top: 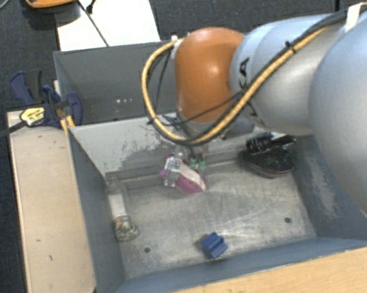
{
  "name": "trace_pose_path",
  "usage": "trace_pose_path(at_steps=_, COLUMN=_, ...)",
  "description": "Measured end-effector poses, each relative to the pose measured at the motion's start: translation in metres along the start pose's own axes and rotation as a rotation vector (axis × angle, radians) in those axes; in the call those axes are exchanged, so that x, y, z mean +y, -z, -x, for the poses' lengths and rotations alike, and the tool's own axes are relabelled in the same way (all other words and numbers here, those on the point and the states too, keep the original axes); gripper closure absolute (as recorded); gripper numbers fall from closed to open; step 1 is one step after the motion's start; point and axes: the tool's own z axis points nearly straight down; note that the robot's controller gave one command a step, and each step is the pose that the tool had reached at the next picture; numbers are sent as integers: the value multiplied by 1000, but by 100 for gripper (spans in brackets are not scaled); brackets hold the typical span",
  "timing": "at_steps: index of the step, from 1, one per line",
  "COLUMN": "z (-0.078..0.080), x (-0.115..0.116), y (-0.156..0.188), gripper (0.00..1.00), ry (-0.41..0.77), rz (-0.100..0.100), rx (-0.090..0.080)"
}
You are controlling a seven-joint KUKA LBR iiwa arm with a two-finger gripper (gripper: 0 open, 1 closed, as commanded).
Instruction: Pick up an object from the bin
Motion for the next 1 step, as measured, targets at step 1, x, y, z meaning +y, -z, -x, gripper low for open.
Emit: trace_pose_path(at_steps=1, z=-3, x=-2, y=32, gripper=100, ry=-8, rz=-2, rx=4)
